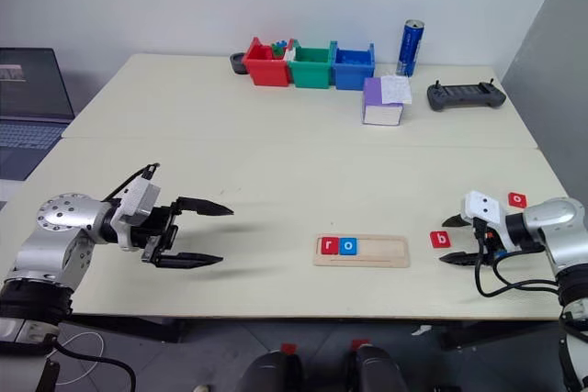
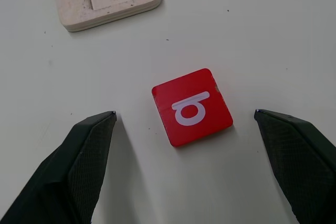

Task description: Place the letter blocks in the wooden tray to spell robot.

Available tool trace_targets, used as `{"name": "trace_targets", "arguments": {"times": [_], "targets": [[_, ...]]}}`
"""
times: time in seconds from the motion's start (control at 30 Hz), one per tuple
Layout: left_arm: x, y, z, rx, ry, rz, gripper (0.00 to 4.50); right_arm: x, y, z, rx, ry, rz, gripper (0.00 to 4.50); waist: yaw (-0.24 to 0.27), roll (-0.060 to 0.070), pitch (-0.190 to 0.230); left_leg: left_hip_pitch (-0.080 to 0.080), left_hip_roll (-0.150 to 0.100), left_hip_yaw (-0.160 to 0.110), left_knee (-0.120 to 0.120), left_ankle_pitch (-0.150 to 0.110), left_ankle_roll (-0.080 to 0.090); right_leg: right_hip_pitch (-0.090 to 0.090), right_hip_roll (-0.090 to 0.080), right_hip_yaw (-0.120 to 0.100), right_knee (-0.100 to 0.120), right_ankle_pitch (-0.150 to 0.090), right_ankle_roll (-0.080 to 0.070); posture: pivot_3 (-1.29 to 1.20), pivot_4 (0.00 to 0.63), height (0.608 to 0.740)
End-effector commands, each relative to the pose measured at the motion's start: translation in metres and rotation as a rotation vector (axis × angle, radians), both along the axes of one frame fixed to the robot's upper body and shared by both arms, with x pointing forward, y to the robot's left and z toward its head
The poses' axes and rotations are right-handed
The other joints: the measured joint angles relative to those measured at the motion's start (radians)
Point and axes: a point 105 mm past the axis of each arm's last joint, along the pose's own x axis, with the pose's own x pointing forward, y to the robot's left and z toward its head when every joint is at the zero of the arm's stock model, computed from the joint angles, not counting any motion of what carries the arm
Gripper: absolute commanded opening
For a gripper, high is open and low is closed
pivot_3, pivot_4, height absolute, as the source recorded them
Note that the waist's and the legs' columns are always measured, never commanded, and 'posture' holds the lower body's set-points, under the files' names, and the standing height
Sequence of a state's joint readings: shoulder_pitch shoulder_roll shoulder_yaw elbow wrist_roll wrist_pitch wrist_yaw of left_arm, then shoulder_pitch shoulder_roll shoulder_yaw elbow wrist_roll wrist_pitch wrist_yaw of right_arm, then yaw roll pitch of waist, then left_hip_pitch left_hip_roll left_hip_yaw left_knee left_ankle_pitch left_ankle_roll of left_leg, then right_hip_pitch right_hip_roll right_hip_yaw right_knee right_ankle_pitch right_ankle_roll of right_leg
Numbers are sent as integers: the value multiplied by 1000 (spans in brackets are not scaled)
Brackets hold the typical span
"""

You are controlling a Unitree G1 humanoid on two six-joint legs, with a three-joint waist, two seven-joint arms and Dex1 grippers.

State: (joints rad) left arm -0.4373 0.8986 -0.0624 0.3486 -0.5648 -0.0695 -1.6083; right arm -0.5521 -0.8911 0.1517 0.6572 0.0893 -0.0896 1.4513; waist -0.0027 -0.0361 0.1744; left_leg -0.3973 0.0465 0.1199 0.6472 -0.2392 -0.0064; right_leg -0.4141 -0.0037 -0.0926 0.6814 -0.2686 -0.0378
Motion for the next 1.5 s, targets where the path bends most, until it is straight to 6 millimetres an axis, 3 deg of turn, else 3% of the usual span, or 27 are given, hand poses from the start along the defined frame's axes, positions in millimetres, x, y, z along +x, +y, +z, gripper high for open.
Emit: {"name": "trace_targets", "arguments": {"times": [0.03, 0.23, 0.3, 0.43, 0.53, 0.6, 0.77, 0.87, 1.5], "targets": [[-1, 4, 13, 6, -46, 6, 4500, -2, -1, -10, -35, 19, 13, 3895, -1, 0, 0, 0, 0, 0, 0, 0, 1, 0, 0, 0, 0, 0, 0, 0, 150, 740], [0, 5, 15, 8, -50, 12, 4500, 3, 3, -9, -22, 1, 7, 1859, -1, 0, -1, 1, 0, 0, 0, 0, -1, 1, 0, 0, 0, 0, 0, 0, 150, 740], [1, 4, 15, 9, -52, 11, 4500, 3, 10, 1, 16, -12, 25, 1463, -1, -1, -1, 1, 0, 0, 0, 0, 0, 2, 0, 0, 0, 0, 0, 0, 150, 740], [0, 3, 15, 11, -54, 9, 4500, -11, 27, 30, 10, 3, 101, 1467, 0, 1, 0, 1, 0, -1, 0, 0, 0, 1, 0, 0, 0, 0, 0, 0, 150, 740], [1, 3, 16, 8, -55, 12, 4500, -9, 65, 64, 78, -68, 117, 1467, -3, 3, 1, -2, 0, 0, 0, 0, -1, -2, 0, 0, 1, 0, -1, 0, 150, 740], [1, 3, 15, 6, -54, 13, 4500, -11, 87, 72, 76, -107, 167, 1467, -6, 3, 1, -2, 1, 0, 0, 1, -1, -3, 0, 0, 2, 0, -1, 0, 150, 740], [1, -1, 14, -10, -56, 11, 4500, -13, 121, 56, 8, -80, 200, 1467, 1, 3, 1, -2, 1, -1, 0, 0, 0, -3, 0, -1, 1, 0, -1, 0, 150, 740], [2, -3, 13, -18, -57, 12, 4500, -10, 130, 46, -24, -68, 190, 1467, 3, 3, 1, -4, 0, -1, 0, 0, 0, -4, -1, -1, 1, 0, -1, 0, 150, 740], [-2, -5, 10, -29, -67, 30, 4500, -3, 141, 26, -123, -75, 206, 1467, 0, 3, 1, -5, 0, 0, 0, 1, -1, -6, -1, 0, 1, 0, -1, 0, 150, 740]]}}
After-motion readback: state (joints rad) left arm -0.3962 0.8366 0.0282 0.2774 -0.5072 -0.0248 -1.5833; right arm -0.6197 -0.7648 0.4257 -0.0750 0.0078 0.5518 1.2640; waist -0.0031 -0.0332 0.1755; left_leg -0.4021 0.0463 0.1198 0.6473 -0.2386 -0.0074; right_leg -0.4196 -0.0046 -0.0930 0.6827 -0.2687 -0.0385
